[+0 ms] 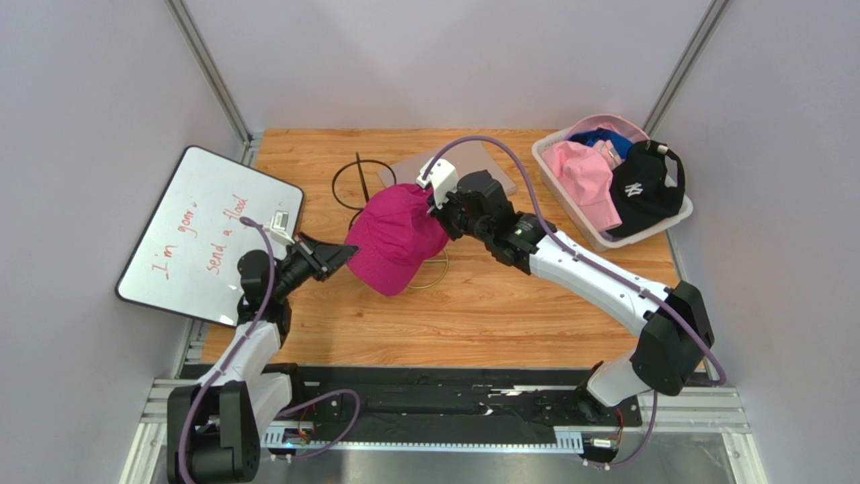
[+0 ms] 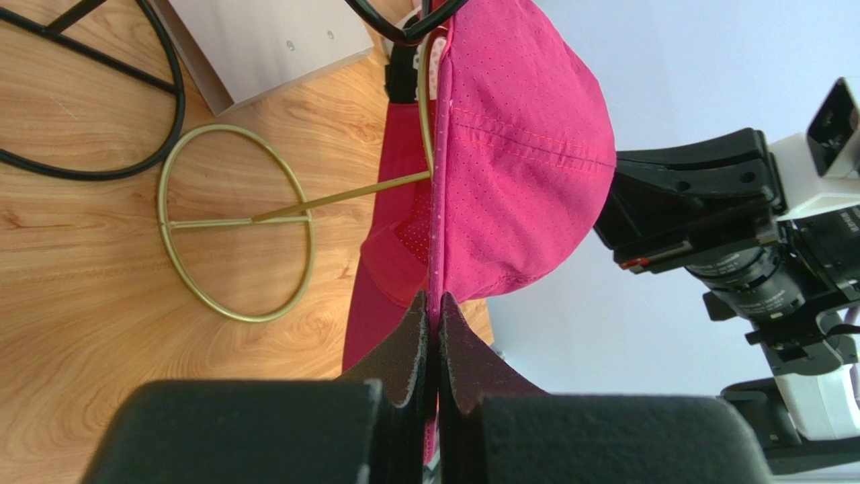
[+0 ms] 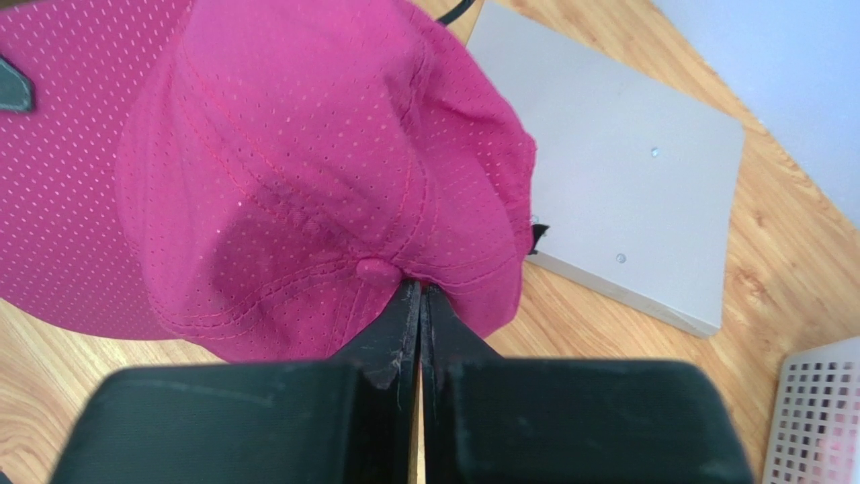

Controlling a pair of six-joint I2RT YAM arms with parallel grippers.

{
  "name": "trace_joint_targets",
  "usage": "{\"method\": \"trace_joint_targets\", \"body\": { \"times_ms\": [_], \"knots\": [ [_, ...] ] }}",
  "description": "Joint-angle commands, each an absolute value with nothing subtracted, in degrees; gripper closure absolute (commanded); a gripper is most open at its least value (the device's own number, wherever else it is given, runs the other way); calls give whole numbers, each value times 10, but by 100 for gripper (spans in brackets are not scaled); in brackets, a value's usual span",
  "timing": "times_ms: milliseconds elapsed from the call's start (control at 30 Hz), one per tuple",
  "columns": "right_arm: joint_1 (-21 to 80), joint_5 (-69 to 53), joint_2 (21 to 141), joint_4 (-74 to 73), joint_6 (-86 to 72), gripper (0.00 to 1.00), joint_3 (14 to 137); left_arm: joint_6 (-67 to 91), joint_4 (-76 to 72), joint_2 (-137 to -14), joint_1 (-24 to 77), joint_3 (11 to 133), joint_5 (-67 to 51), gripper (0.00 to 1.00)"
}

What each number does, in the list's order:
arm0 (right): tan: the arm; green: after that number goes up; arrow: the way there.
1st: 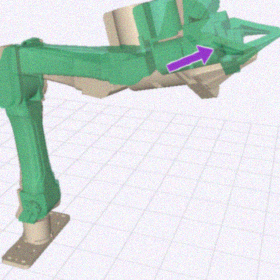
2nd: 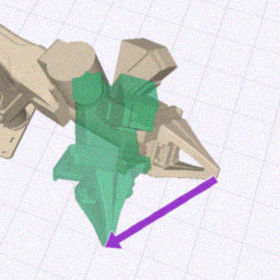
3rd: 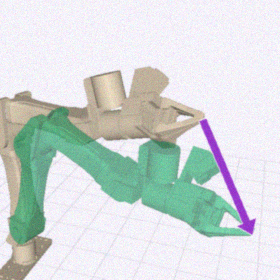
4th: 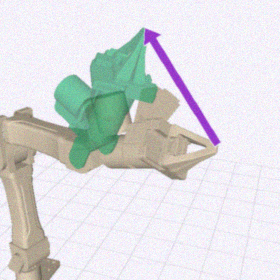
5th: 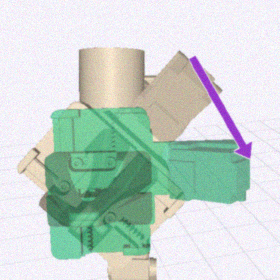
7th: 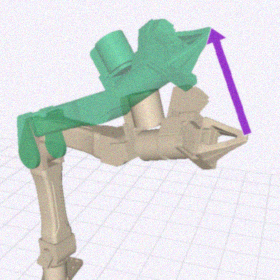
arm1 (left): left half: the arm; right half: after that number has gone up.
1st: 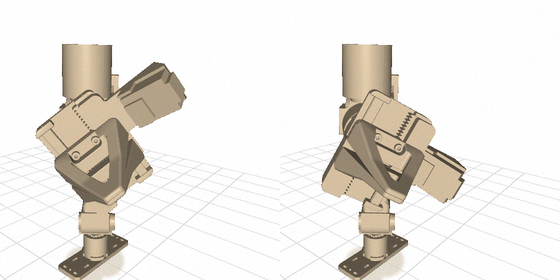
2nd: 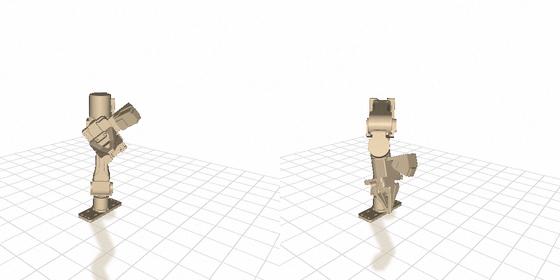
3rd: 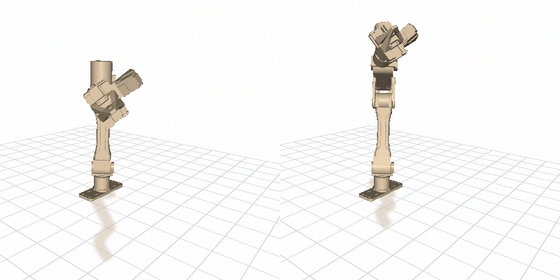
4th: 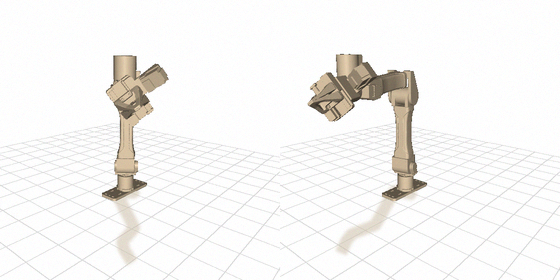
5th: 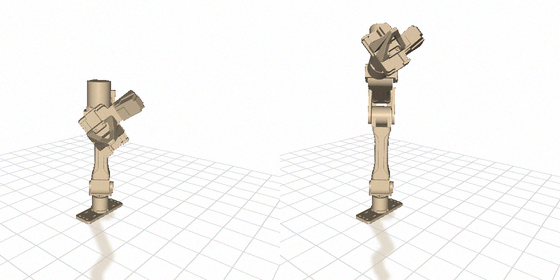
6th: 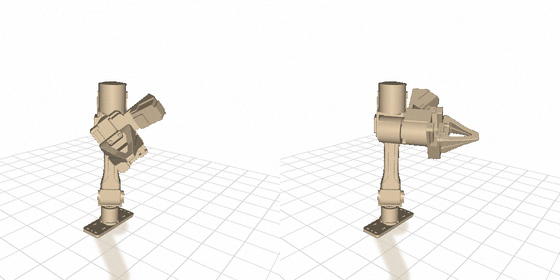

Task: Stack the hats
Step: Place the hat on the hat stand.

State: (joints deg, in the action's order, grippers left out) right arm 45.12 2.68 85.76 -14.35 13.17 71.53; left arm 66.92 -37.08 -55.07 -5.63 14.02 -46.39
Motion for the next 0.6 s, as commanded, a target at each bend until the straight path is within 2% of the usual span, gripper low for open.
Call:
{"method": "trace_joint_targets", "body": {
  "times_ms": [0, 200, 233, 300, 333, 367, 433, 567],
  "knots": [
    [449, 42, 825, -141, 139, 100, 750, 655, -372, -541, -65, 146, -442, 100],
    [451, 40, 834, -169, 132, 100, 773, 681, -409, -547, -66, 140, -446, 100],
    [451, 39, 831, -168, 129, 97, 767, 686, -417, -545, -66, 140, -447, 100],
    [450, 30, 824, -161, 123, 83, 744, 693, -416, -541, -72, 140, -448, 100],
    [449, 21, 817, -158, 121, 73, 737, 695, -417, -541, -74, 141, -451, 100],
    [450, 17, 814, -158, 118, 52, 732, 701, -419, -541, -79, 142, -454, 100],
    [450, 8, 805, -158, 121, 33, 719, 711, -436, -548, -82, 142, -463, 100],
    [448, 14, 808, -147, 143, 26, 707, 727, -449, -551, -83, 142, -473, 100]
  ]
}}
